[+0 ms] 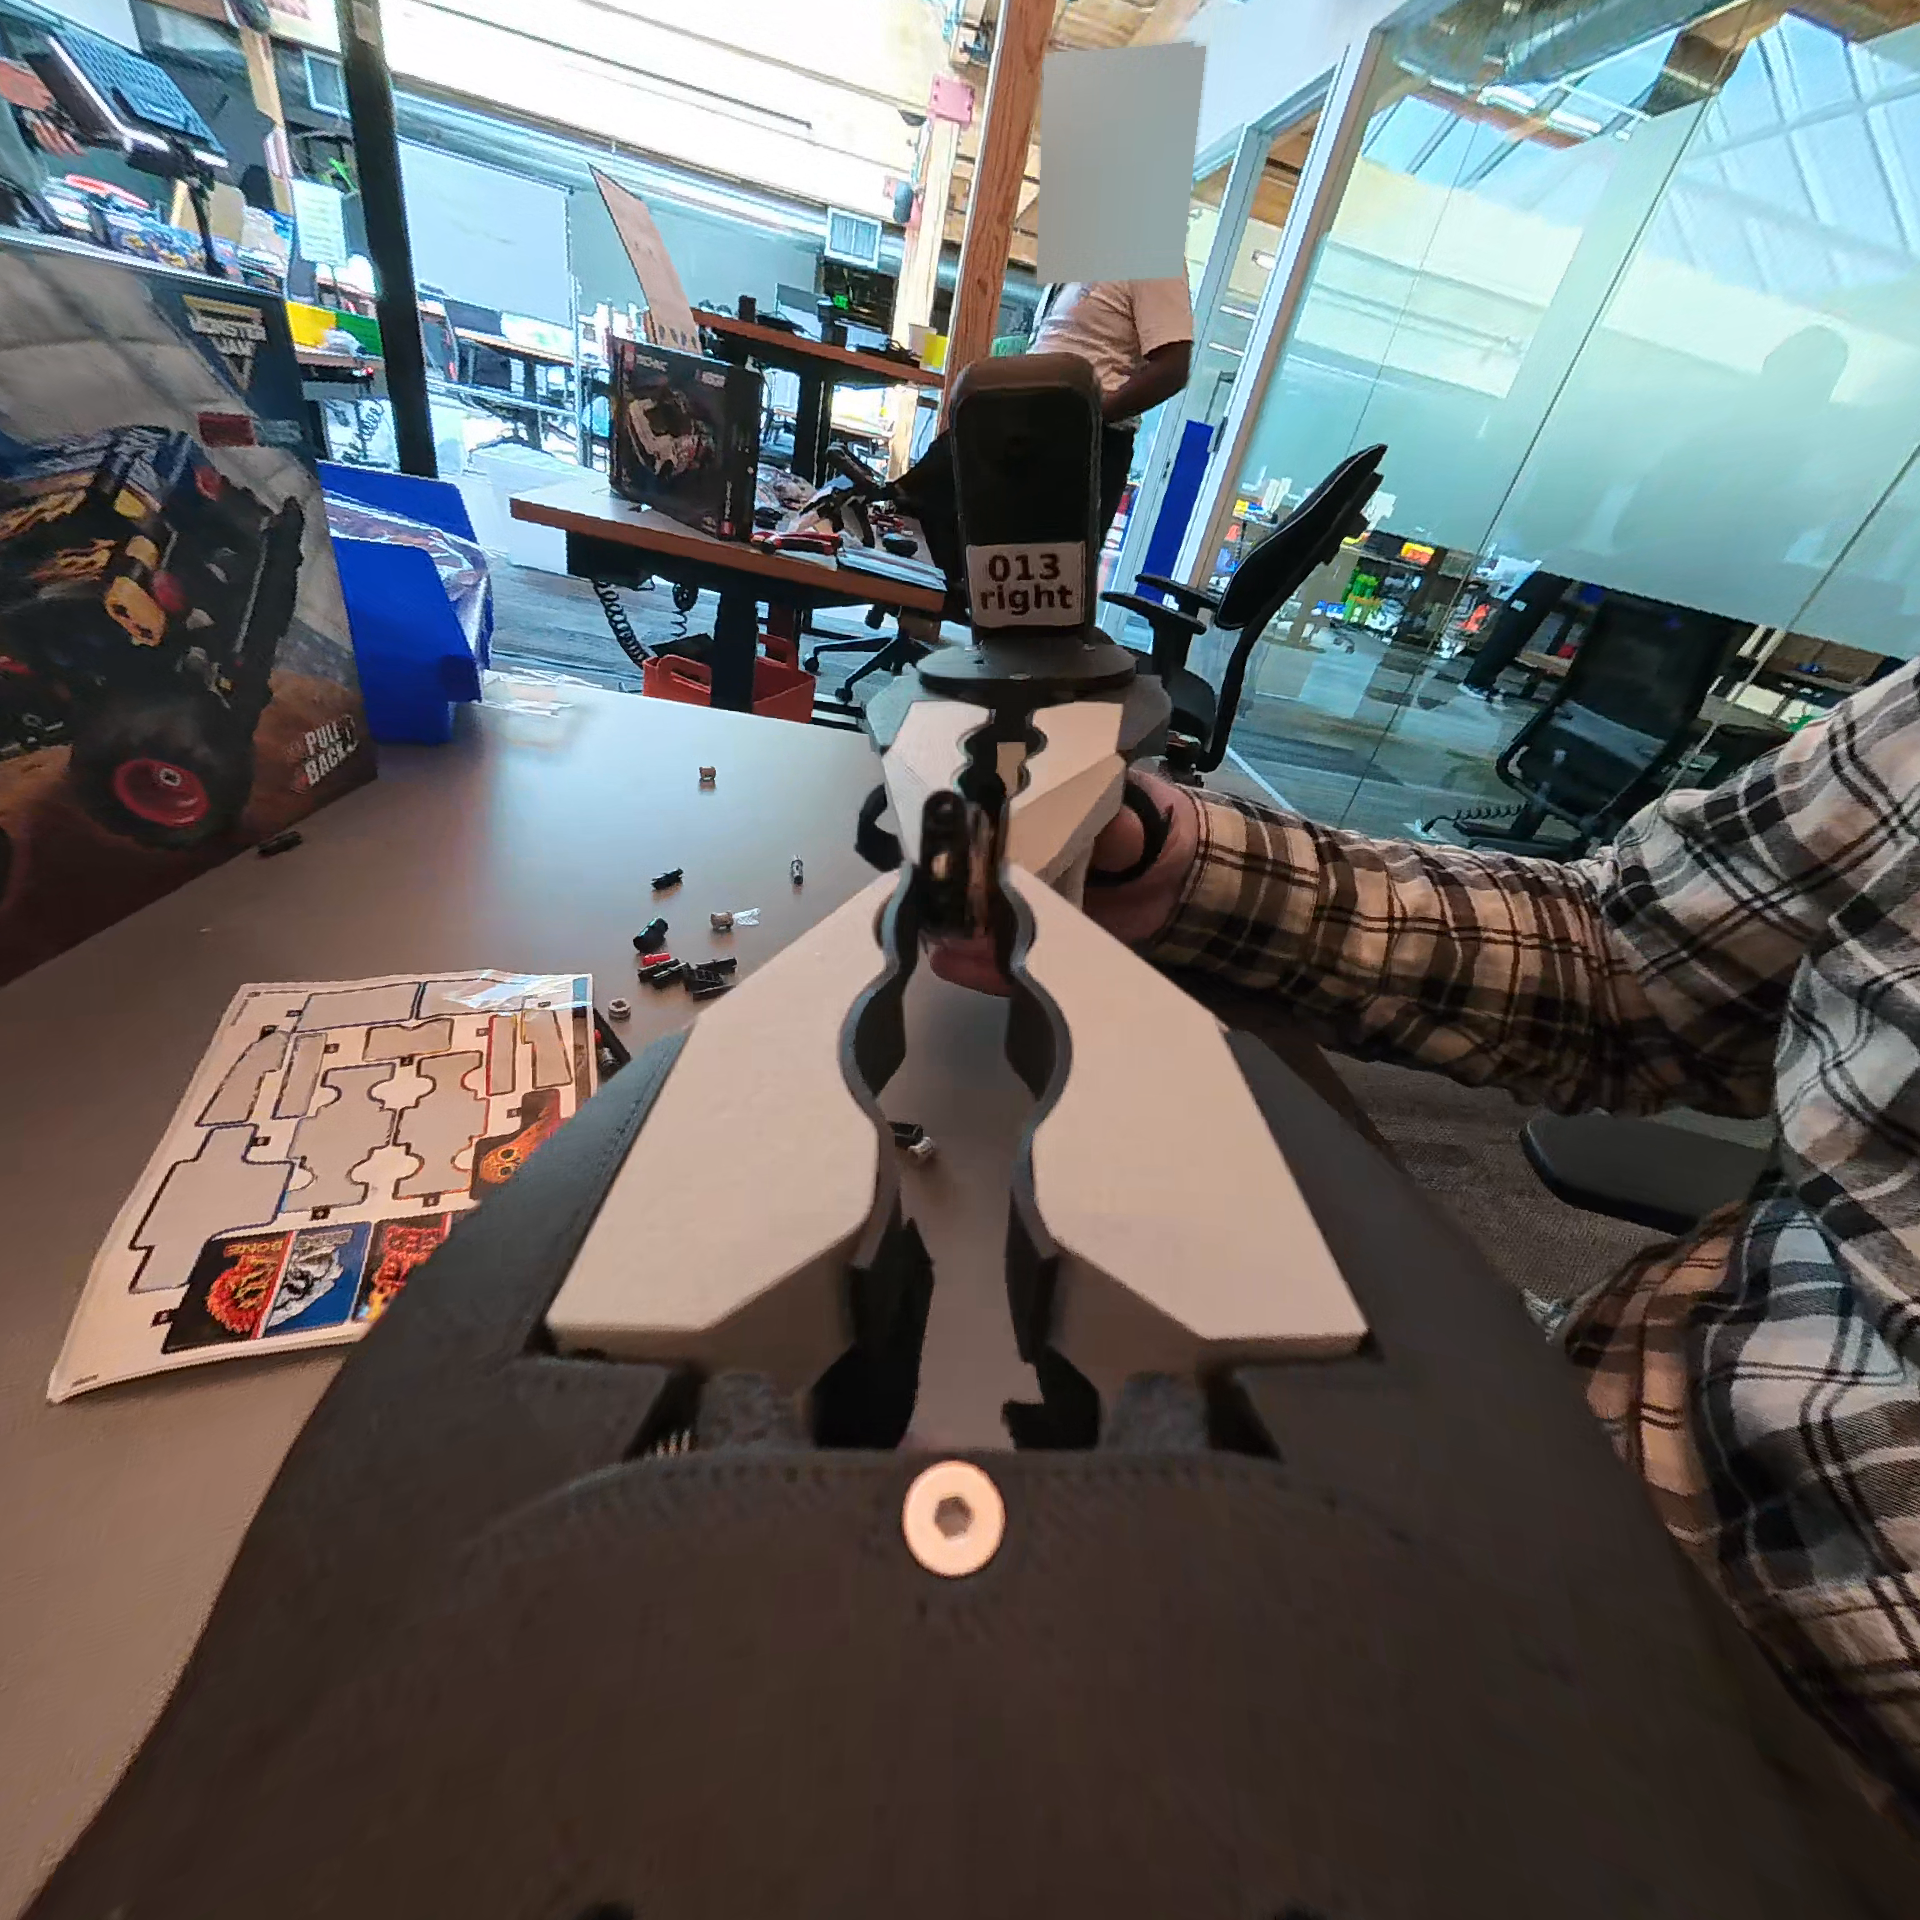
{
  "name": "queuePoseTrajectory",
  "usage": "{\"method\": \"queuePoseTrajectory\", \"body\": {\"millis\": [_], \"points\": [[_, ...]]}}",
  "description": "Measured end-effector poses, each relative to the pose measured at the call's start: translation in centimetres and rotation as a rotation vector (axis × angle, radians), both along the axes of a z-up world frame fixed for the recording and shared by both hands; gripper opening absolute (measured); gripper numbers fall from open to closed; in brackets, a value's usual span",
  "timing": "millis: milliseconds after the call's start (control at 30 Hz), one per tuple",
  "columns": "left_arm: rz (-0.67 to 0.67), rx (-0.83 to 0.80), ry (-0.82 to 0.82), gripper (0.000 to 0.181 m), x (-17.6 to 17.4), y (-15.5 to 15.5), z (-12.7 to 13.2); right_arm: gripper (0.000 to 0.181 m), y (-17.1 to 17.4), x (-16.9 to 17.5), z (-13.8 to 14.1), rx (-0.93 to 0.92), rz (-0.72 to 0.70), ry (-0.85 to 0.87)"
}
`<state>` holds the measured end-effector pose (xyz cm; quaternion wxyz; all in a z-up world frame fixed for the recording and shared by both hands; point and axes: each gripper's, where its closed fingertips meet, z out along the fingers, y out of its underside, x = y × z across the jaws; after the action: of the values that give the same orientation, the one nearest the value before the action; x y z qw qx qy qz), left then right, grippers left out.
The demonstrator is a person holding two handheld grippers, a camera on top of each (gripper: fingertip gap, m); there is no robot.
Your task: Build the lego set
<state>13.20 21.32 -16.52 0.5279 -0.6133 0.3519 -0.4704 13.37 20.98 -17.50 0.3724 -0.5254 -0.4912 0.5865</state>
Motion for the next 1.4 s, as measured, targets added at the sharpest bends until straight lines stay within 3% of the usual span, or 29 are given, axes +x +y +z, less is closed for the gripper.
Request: {"method": "queuePoseTrajectory", "body": {"millis": [500, 700, 800, 933, 1067, 1400], "points": [[-0.004, 0.024, -0.042, 0.007, -0.4, -0.4, 1.4, 0.008, -0.5, -1.3, 0.0, 0.078, -0.028, -0.035], [0.086, 0.067, 0.013, 0.007, -1.6, 0.7, 1.6, 0.014, 4.3, 3.9, 2.3, 0.09, -0.236, -0.047], [0.12, 0.076, 0.077, 0.007, -1.9, 1.4, 0.6, 0.017, 6.4, 7.0, 0.4, 0.124, -0.338, -0.206], [0.133, 0.064, 0.149, 0.007, -1.5, 2.0, -1.1, 0.013, 8.5, 10.6, -5.3, 0.212, -0.456, -0.558], [0.143, 0.081, 0.221, 0.006, -1.3, 2.2, -2.2, 0.012, 9.3, 12.7, -7.1, 0.2, -0.495, -0.647], [0.134, 0.099, 0.329, 0.006, -0.7, 2.3, -4.1, 0.007, 6.5, 8.9, -11.1, 0.208, -0.227, -0.781]]}}
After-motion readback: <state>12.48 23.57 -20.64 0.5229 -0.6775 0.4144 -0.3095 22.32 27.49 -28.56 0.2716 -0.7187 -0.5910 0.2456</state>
